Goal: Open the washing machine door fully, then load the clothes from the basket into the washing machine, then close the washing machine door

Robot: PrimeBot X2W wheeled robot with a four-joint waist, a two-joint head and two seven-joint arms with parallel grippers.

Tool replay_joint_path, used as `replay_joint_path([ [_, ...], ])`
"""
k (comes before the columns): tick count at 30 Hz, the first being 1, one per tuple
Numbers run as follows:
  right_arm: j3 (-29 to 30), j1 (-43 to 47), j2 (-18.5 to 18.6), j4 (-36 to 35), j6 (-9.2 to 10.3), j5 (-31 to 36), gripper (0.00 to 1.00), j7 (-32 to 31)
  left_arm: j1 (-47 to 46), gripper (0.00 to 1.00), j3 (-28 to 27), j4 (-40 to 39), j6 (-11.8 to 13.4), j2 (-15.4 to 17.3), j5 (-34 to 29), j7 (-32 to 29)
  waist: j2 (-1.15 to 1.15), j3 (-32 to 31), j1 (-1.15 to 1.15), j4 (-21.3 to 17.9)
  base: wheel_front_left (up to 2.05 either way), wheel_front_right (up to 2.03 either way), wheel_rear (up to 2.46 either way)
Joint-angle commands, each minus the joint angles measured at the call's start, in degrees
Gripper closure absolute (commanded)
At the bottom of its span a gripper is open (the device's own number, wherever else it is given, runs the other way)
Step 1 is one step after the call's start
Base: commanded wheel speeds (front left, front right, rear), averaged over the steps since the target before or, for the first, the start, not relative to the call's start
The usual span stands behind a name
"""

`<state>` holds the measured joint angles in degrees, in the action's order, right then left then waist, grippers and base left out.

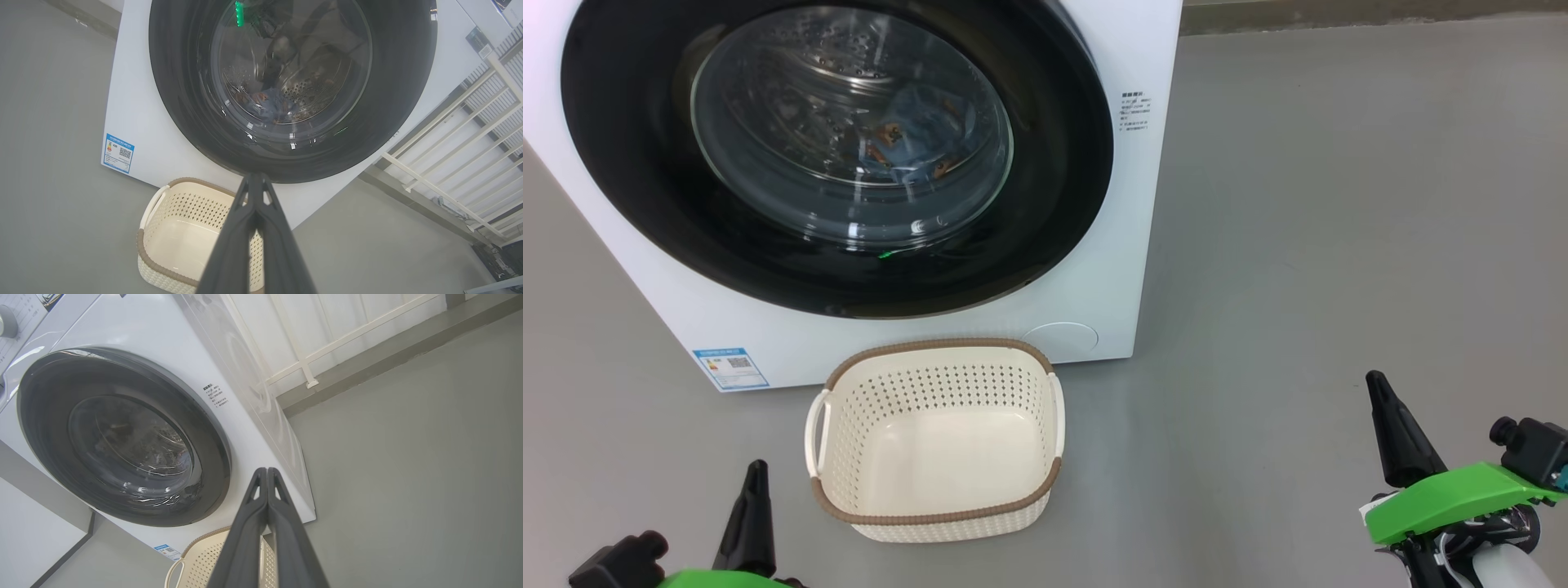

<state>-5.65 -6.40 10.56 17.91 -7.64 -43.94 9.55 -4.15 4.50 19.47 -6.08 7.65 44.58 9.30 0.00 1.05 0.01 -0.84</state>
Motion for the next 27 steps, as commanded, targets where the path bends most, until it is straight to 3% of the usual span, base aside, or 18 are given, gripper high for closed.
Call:
replay_joint_path([
  [1,0.5,-1.3,0.5,-1.6,0.03,-2.0,1.00,-0.4,-1.5,1.00,-1.2,-1.8,-0.3,0.5,1.3,-0.4,0.00,0.0,0.00,0.0,0.00,0.00,0.00],
  [27,3.6,-0.9,-1.6,-2.3,0.07,-14.7,1.00,-4.6,-1.6,1.00,-3.9,-2.8,-0.6,-1.0,13.9,-4.6,0.00,-0.2,0.00,0.2,0.00,0.00,0.00],
])
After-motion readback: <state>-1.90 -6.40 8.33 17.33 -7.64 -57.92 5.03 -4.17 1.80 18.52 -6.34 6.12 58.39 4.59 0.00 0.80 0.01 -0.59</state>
